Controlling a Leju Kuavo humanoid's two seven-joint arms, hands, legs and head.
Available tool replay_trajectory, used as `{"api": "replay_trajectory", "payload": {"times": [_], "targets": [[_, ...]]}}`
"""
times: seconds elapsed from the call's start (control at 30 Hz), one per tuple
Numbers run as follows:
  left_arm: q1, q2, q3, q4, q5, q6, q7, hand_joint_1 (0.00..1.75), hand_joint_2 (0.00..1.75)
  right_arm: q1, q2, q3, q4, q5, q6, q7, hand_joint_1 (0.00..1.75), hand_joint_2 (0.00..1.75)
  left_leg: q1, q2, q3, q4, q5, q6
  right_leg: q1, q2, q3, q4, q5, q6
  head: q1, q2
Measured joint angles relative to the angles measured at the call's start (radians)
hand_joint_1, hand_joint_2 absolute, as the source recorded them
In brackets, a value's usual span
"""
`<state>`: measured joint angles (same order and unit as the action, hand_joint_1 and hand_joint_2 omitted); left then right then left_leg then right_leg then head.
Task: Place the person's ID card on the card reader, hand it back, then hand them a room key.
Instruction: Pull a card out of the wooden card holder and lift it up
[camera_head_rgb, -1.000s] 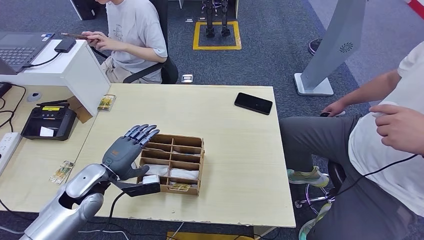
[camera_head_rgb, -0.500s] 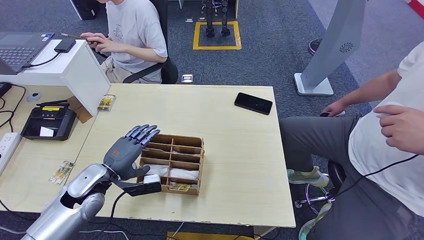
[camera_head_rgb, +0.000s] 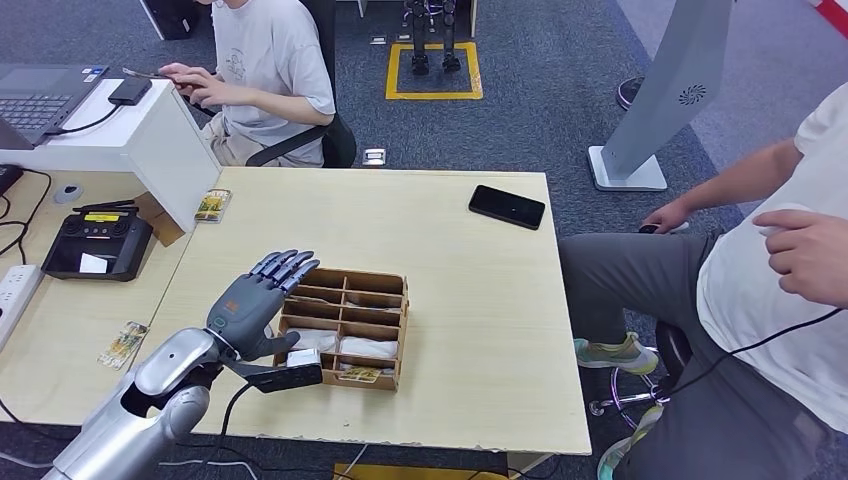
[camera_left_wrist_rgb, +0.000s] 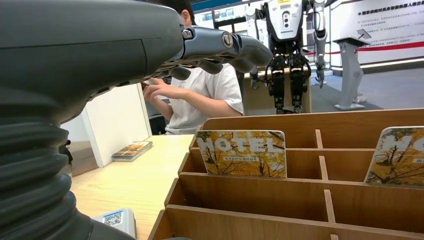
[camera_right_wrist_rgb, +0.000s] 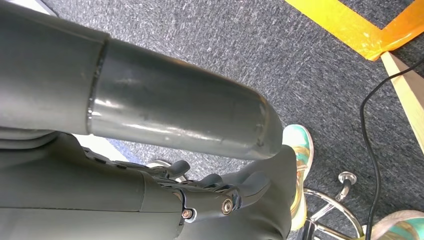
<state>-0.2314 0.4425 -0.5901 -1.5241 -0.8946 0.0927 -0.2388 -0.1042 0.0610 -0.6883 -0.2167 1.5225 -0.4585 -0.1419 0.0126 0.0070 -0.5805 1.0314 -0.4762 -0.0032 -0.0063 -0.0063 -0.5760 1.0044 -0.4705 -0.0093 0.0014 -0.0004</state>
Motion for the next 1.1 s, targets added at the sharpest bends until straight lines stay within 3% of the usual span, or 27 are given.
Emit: {"api": "replay_trajectory", "payload": {"times": [1.1], "targets": [[0.0, 0.0, 0.0, 0.0, 0.0, 0.0, 0.0, 0.0, 1.75, 0.0, 0.0, 0.0, 0.0, 0.0, 0.0, 0.0, 0.0, 0.0, 0.0, 0.0, 0.0, 0.0, 0.0, 0.0, 0.0, 0.0, 0.0, 0.0, 0.0, 0.0, 0.0, 0.0]]}}
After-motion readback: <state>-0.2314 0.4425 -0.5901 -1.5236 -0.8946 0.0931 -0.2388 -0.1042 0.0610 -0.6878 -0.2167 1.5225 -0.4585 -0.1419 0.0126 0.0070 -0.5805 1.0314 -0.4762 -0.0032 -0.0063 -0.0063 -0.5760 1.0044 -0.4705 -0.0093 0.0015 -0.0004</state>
